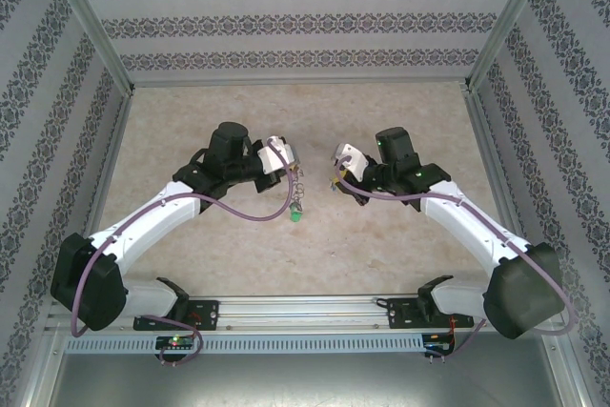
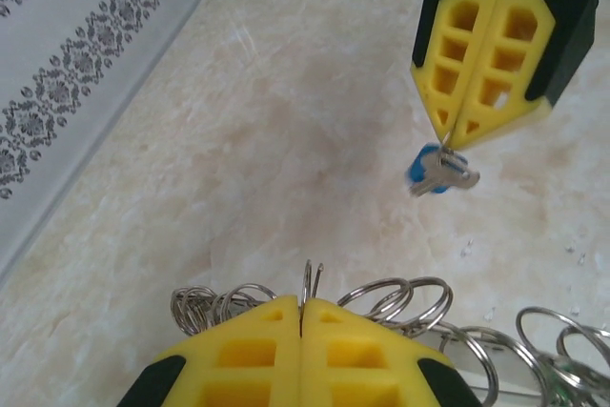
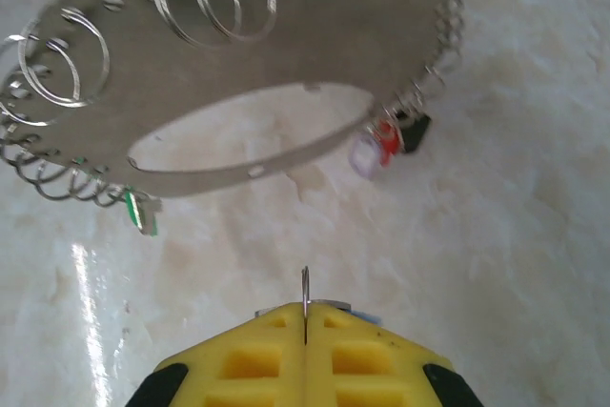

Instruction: Put the keys on the keyring

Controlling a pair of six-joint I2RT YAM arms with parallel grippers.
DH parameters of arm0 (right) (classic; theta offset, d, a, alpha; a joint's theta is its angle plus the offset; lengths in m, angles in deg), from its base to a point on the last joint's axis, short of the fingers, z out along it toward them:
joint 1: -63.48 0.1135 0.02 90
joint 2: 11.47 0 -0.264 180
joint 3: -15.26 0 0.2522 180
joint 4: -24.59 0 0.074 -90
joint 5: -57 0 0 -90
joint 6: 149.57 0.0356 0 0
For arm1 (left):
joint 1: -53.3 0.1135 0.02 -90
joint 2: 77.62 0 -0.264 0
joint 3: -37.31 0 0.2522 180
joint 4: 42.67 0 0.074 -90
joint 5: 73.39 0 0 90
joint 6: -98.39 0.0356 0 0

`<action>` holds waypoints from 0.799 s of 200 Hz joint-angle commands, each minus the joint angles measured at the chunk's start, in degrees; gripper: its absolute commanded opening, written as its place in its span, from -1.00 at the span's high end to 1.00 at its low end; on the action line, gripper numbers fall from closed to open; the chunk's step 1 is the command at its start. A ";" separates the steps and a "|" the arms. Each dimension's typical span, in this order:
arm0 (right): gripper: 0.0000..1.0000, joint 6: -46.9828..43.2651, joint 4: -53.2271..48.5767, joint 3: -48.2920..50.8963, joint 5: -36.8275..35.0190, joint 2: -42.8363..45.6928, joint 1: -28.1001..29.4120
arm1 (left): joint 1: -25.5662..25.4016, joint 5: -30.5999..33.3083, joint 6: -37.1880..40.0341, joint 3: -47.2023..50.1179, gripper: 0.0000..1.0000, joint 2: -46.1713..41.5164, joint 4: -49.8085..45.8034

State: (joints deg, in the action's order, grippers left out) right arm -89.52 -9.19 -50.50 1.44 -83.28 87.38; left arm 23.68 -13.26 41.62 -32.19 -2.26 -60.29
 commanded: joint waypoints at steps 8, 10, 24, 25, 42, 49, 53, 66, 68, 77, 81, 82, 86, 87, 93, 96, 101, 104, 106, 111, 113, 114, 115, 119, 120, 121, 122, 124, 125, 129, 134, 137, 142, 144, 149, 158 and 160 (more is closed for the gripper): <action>1.00 0.39 2.48 -1.24 7.06 0.80 0.61 | -0.40 -3.64 -4.10 0.51 1.00 0.05 7.63; 1.00 0.48 2.42 -1.36 7.16 0.75 0.62 | -0.36 -3.80 -4.20 0.52 1.00 0.06 7.77; 1.00 1.40 2.18 -2.44 7.75 0.16 0.56 | -0.40 -5.02 -4.40 0.87 1.00 0.06 8.94; 1.00 1.48 2.22 -2.51 7.84 0.13 0.59 | -0.42 -5.16 -4.40 0.93 1.00 0.06 9.04; 1.00 2.73 2.39 -3.66 8.99 -0.34 0.61 | -0.43 -6.23 -4.31 1.15 1.00 0.06 9.94; 1.00 3.32 2.59 -4.13 9.55 -0.50 0.63 | -0.46 -6.42 -4.30 1.02 1.00 0.11 9.86; 1.00 3.72 2.83 -4.49 9.88 -0.59 0.56 | -0.50 -6.56 -4.24 0.94 1.00 0.11 9.79; 1.00 5.02 3.00 -5.56 10.84 -1.03 0.58 | -0.43 -6.89 -4.31 0.89 1.00 0.15 9.75; 1.00 5.18 3.06 -5.78 11.03 -1.15 0.59 | -0.48 -6.99 -4.32 0.88 1.00 0.21 9.68; 1.00 6.11 3.13 -6.46 11.80 -1.64 0.58 | -0.44 -7.13 -4.41 0.61 1.00 0.22 9.61; 1.00 6.46 3.22 -6.84 12.11 -1.95 0.60 | -0.43 -7.22 -4.47 0.64 1.00 0.23 9.50; 1.00 6.56 3.26 -6.90 12.22 -2.03 0.61 | -0.43 -7.26 -4.48 0.64 1.00 0.23 9.49; 1.00 7.10 3.54 -7.19 12.52 -2.29 0.60 | -0.43 -7.38 -4.48 0.59 1.00 0.22 9.48; 1.00 7.19 3.60 -7.26 12.64 -2.37 0.65 | -0.48 -7.39 -4.49 0.57 1.00 0.23 9.48; 1.00 7.85 3.84 -7.76 13.29 -2.80 0.63 | -0.51 -7.40 -4.55 0.54 1.00 0.23 9.48; 1.00 8.12 3.92 -7.99 13.64 -3.03 0.62 | -0.54 -7.48 -4.58 0.54 1.00 0.22 9.48; 1.00 8.65 4.09 -8.47 14.29 -3.44 0.62 | -0.53 -7.51 -4.67 0.54 1.00 0.23 9.57; 1.00 8.94 4.21 -8.76 14.60 -3.70 0.70 | -0.58 -7.49 -4.67 0.53 1.00 0.23 9.61; 1.00 9.17 4.24 -8.86 14.85 -3.87 0.64 | -0.53 -7.53 -4.73 0.52 1.00 0.23 9.65; 1.00 9.57 4.33 -9.34 15.31 -4.31 0.71 | -0.65 -7.42 -4.76 0.48 1.00 0.23 9.58; 1.00 9.79 4.31 -9.51 15.42 -4.48 0.75 | -0.68 -7.40 -4.87 0.51 1.00 0.23 9.62; 1.00 9.89 4.25 -9.60 15.45 -4.57 0.73 | -0.69 -7.36 -4.90 0.49 1.00 0.23 9.64; 1.00 9.99 4.26 -9.73 15.51 -4.65 0.76 | -0.65 -7.33 -4.96 0.47 1.00 0.23 9.65; 1.00 10.48 4.23 -10.21 15.75 -5.07 0.79 | -0.70 -7.19 -5.12 0.59 1.00 0.21 9.77; 1.00 10.59 4.21 -10.39 15.75 -5.17 0.80 | -0.70 -7.16 -5.16 0.61 1.00 0.22 9.80; 1.00 10.69 4.16 -10.48 15.79 -5.26 0.80 | -0.74 -7.10 -5.22 0.63 1.00 0.23 9.86; 1.00 10.83 4.17 -10.57 15.86 -5.40 0.88 | -0.72 -7.08 -5.30 0.63 1.00 0.19 9.94; 1.00 11.11 4.10 -10.79 16.08 -5.65 0.93 | -0.72 -6.88 -5.46 0.68 1.00 0.22 10.12; 1.00 11.30 4.06 -10.90 16.23 -5.72 0.91 | -0.75 -6.74 -5.51 0.66 1.00 0.23 10.20; 1.00 11.80 4.01 -11.36 16.79 -6.14 0.93 | -0.80 -5.91 -6.14 0.72 1.00 0.31 10.56; 1.00 12.46 3.88 -11.88 17.32 -6.72 0.89 | -0.87 -4.43 -7.63 0.83 1.00 0.37 11.42; 1.00 12.91 3.77 -12.15 17.75 -7.04 0.88 | -0.89 -3.54 -8.70 0.95 1.00 0.35 11.97; 1.00 13.67 3.82 -12.60 18.53 -7.62 0.91 | -0.90 -2.41 -10.22 1.07 1.00 0.50 12.78; 1.00 13.93 3.79 -12.81 18.73 -7.81 0.91 | -0.88 -2.19 -10.74 1.10 1.00 0.52 13.05; 1.00 14.71 3.78 -13.16 19.06 -8.30 0.96 | -0.93 -1.88 -11.48 1.22 1.00 0.64 13.61; 1.00 15.48 3.33 -13.84 19.35 -9.27 1.13 | -0.88 -1.93 -13.02 1.46 1.00 0.80 14.58; 1.00 15.63 3.25 -14.05 19.35 -9.43 1.14 | -0.94 -1.90 -13.37 1.50 1.00 0.84 14.80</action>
State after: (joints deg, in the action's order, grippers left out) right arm -78.25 -6.26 -61.61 16.12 -90.67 87.40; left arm 23.35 -16.62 34.41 -31.30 -1.78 -52.99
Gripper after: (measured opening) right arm 0.050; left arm 0.058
